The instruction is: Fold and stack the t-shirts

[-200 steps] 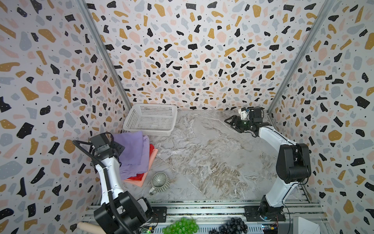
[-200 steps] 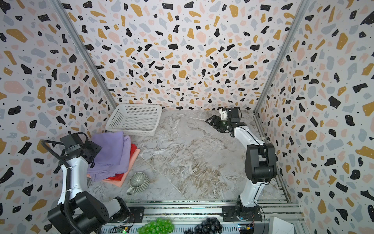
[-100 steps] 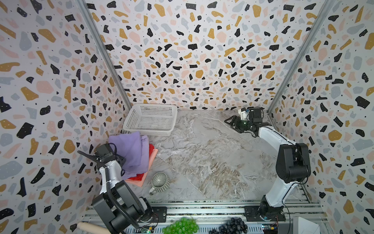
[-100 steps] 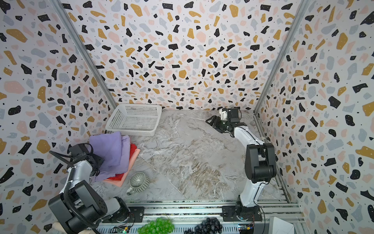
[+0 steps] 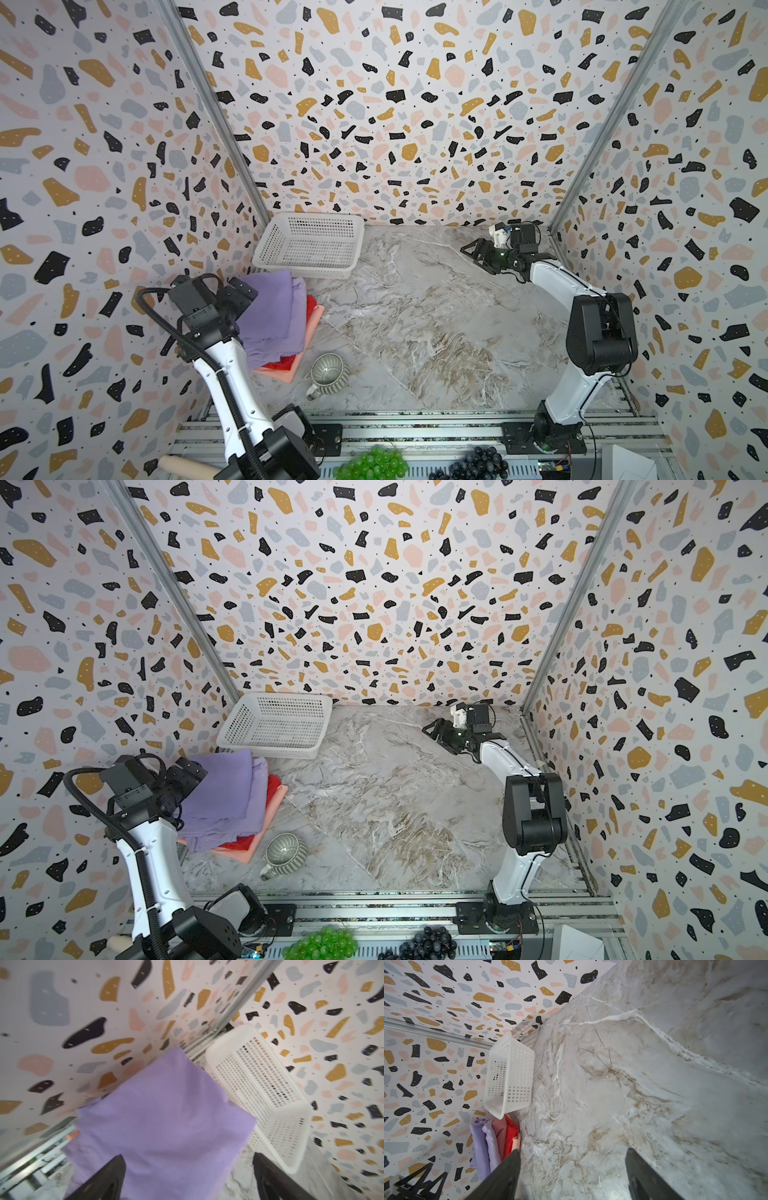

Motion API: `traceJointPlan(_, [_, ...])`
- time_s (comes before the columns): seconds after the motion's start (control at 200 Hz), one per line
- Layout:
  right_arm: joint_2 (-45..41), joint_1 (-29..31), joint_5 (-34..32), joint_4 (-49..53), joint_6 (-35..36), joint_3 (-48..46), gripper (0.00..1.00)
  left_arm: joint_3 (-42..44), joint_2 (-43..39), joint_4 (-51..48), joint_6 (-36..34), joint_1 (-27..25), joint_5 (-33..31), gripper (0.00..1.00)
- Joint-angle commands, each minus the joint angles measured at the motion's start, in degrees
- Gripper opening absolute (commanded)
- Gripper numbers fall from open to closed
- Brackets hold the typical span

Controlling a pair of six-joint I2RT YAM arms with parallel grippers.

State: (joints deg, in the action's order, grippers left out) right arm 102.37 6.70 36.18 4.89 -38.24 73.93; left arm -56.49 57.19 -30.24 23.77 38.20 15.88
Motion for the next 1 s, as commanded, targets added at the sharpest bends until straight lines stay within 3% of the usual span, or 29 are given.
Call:
traceJointPlan(0.0, [-4.98,-1.44,-3.70,-0.77,2.41,-1.93,0.81,-1.54,0.90,0.31,-1.32,0.21,7.13,1.00])
traceJointPlan(0.155, [-11.32,-5.44,-10.16,-1.06,5.69,-6.08,0.86,-0.99,2.51,7.60,-2.99,0.13,5.36,1.00])
traceJointPlan(0.185, [-12.70,-6.45,-11.36,-0.97,6.41,-6.84,0.91,-0.99,3.14,8.70,-3.75,0.13,4.94,1.00])
traceJointPlan(0.33, [-18.17,-11.77,-15.76,0.61,8.50,-9.57,0.93,-1.29,6.82,12.99,-5.64,-0.62,3.41,1.00])
traceJointPlan(0.4, [-20.67,-14.11,-18.09,0.89,9.17,-11.21,0.93,-1.94,8.40,13.46,-8.25,-3.89,-0.05,1.00])
traceJointPlan(0.541, [-25.27,-16.86,-23.60,1.04,11.39,-14.08,0.94,-1.38,8.30,14.49,-17.01,-15.87,-15.04,1.00])
traceJointPlan(0.621, [-27.47,-17.42,-27.41,1.27,13.06,-15.07,0.95,3.38,5.26,21.14,-17.97,-18.88,-14.95,1.00])
traceJointPlan(0.996, [-33.87,-20.30,-38.16,-1.10,16.21,-20.45,0.99,34.68,-10.60,58.32,-16.90,-18.95,-15.26,1.00])
